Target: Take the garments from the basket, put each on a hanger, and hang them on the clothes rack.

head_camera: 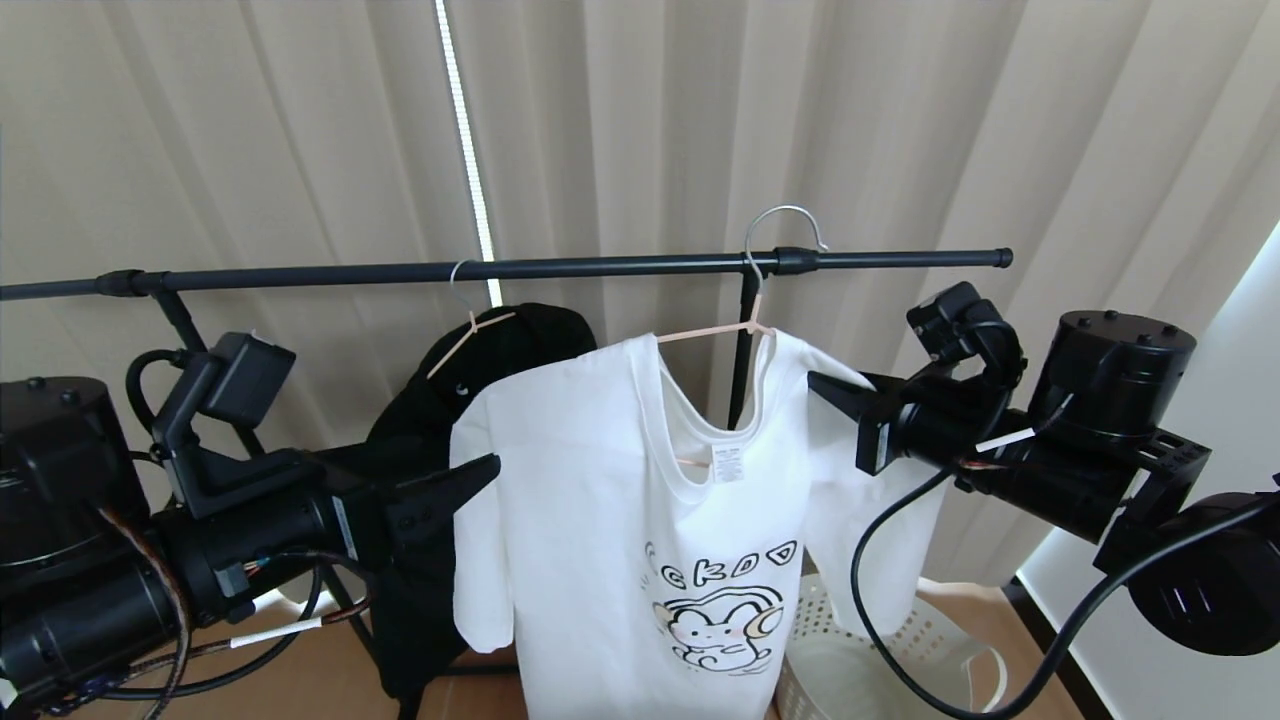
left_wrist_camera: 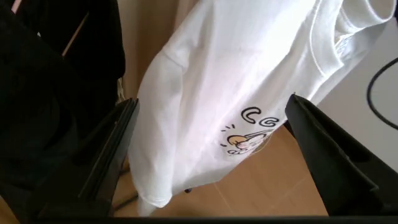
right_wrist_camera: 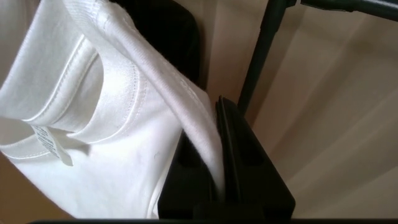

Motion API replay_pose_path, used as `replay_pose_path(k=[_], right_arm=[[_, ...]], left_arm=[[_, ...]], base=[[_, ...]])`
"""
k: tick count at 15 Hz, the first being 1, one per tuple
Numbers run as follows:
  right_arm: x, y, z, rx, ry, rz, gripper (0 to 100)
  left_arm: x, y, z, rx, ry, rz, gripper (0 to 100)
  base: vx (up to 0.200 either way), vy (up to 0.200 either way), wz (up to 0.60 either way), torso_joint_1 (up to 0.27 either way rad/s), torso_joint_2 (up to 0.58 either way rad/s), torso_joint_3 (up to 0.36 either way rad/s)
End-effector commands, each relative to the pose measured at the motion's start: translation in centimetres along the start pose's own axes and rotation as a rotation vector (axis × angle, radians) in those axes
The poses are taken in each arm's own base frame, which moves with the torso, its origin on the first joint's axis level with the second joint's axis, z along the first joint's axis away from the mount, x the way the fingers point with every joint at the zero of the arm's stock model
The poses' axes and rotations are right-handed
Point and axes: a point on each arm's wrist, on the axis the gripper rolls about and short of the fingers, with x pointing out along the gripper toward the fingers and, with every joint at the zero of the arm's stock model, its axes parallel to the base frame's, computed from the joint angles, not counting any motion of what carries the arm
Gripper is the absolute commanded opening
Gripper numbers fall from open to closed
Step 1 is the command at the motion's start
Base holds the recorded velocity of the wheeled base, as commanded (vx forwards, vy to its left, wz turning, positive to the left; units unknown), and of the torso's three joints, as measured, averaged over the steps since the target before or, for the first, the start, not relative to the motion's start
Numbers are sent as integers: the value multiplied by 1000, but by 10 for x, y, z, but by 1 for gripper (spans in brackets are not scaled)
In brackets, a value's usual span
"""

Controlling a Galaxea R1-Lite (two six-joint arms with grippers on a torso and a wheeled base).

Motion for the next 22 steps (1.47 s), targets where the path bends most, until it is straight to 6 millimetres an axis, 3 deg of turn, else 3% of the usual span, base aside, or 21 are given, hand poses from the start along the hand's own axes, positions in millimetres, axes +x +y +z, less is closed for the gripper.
replay_pose_path(k=[1, 6, 12, 18, 22], right_arm=[[-1, 2, -4, -3, 13, 9, 0], [-2, 6, -6, -14, 21, 44, 0], [-5, 23, -8, -27, 29, 105, 0], [-5, 23, -9, -26, 32, 106, 0], [-3, 28, -9, -68, 28, 122, 0]], left_arm=[[-14, -13, 24, 18, -49, -18, 100], [-12, -16, 50, 85, 42, 5, 100], [29, -22, 91, 216, 213, -30, 100], [67, -42, 98, 422, 350, -155, 100], [75, -56, 94, 412, 346, -329, 100]], base=[[0, 0, 0, 0, 0, 0], [0, 0, 0, 0, 0, 0], [0, 0, 0, 0, 0, 0], [0, 0, 0, 0, 0, 0], [0, 0, 0, 0, 0, 0]])
